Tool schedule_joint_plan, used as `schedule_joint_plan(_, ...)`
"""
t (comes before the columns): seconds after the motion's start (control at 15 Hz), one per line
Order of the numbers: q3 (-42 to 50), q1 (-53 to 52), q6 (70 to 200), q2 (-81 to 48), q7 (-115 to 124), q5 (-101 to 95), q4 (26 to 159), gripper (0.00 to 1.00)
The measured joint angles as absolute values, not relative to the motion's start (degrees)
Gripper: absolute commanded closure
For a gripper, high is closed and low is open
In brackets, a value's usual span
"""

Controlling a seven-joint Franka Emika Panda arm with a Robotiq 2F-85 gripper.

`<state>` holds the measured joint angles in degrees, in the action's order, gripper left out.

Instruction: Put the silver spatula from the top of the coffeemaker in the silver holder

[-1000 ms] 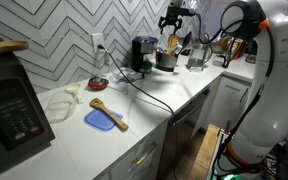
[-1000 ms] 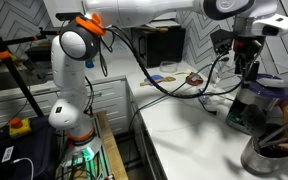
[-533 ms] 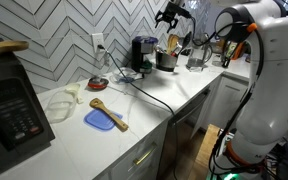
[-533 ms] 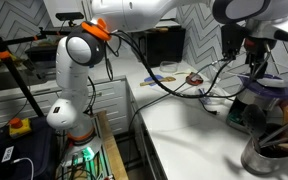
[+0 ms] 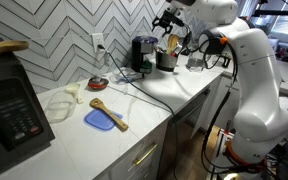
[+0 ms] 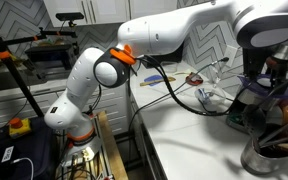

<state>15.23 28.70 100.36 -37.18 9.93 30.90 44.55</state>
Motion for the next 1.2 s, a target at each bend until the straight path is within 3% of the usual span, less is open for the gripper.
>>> schedule_joint_plan(1.2,1.24,34.34,101.81,-47.79,16.57,27.01,26.3,0.0)
